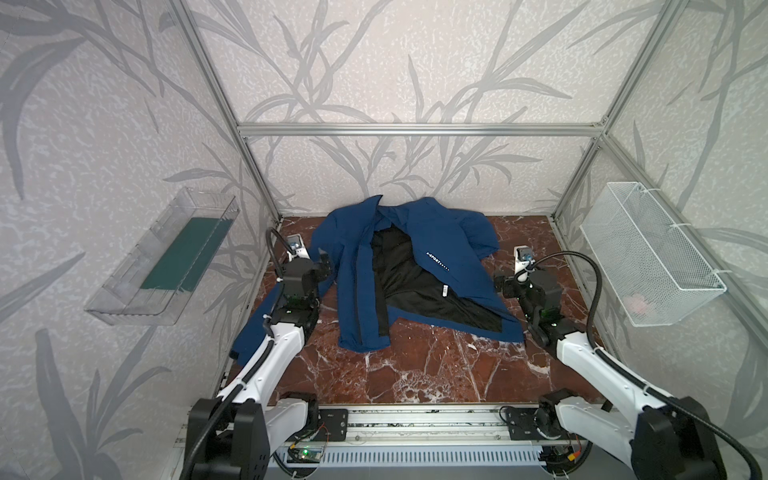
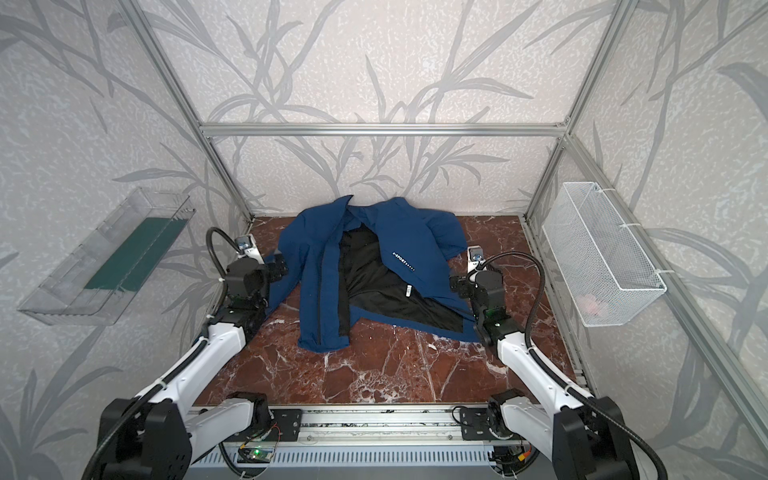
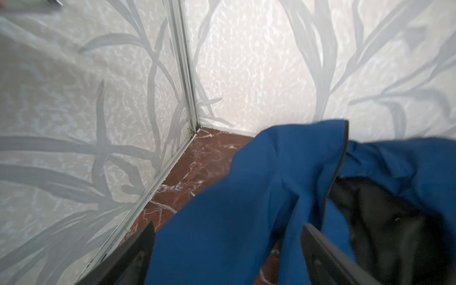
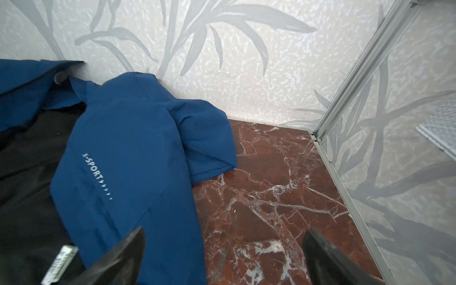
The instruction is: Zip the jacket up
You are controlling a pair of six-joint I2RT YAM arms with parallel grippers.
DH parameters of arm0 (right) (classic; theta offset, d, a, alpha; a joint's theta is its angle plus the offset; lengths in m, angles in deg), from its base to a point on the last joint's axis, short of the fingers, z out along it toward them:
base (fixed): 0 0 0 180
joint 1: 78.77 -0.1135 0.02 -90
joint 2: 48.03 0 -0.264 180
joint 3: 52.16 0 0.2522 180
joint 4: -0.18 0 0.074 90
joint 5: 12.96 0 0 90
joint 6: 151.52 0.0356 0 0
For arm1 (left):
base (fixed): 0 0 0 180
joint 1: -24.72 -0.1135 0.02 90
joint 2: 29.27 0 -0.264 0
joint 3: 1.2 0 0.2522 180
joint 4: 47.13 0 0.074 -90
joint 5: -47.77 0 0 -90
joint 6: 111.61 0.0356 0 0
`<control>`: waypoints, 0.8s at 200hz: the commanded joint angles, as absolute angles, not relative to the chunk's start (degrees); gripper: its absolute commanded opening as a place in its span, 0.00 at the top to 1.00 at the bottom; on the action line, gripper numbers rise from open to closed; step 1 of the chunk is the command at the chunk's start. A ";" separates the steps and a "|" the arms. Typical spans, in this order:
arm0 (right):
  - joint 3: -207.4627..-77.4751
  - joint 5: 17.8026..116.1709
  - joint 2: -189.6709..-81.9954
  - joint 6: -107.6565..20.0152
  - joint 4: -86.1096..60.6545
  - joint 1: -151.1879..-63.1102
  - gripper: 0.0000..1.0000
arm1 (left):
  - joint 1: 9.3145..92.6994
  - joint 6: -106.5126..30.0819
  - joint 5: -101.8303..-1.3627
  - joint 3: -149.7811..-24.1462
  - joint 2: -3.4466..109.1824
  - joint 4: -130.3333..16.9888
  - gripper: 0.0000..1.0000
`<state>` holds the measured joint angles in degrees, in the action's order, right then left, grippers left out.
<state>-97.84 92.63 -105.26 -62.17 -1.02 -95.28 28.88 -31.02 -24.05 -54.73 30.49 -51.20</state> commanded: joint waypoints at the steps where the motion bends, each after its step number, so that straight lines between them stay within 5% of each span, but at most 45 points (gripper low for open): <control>1: -101.84 93.44 -102.28 -53.61 -22.98 -98.80 0.01 | 29.60 -42.04 -29.86 -56.95 27.48 -76.71 0.11; 55: -118.20 85.47 -117.90 -35.01 -46.83 -118.32 0.01 | 32.20 -60.72 -45.49 -50.38 23.30 -82.95 0.14; 111: -146.61 92.16 -146.94 -42.99 -60.54 -141.24 0.00 | 28.81 -71.25 -55.27 -42.24 24.01 -79.04 0.16; 160: -169.85 92.42 -167.27 -49.12 -67.84 -150.46 0.15 | 15.32 -70.03 -65.78 -42.16 24.98 -80.46 0.17</control>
